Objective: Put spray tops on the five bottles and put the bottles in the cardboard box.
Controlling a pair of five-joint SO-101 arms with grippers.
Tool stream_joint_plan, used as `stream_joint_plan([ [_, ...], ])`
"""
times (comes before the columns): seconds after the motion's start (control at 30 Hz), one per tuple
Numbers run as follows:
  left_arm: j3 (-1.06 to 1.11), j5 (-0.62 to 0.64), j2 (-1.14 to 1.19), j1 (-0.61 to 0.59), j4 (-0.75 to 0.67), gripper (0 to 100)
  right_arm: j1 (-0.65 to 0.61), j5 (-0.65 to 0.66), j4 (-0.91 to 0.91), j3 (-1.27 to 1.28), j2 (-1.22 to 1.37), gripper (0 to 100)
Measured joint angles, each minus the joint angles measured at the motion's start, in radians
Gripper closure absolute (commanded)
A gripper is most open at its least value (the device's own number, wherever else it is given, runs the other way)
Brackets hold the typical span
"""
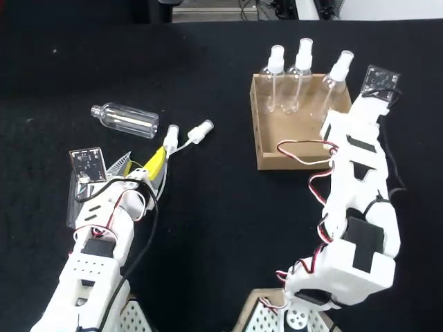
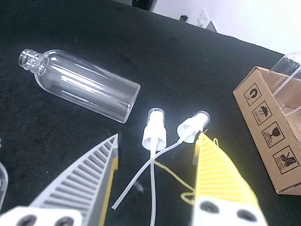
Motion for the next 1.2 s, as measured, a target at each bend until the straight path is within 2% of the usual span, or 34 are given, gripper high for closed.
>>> stream_joint_plan([
  [0.37, 0.000, 0.000, 0.000, 0.000, 0.000, 75, 0.002, 0.054, 0.121, -0.138, 0.080, 98.7],
  [0.67, 0.000, 0.000, 0.000, 0.000, 0.000, 75, -0.040, 0.058, 0.121, -0.149, 0.081, 98.7],
  [1.2, 0.000, 0.000, 0.000, 0.000, 0.000, 75, -0.041, 0.058, 0.052, -0.147, 0.157, 98.7],
])
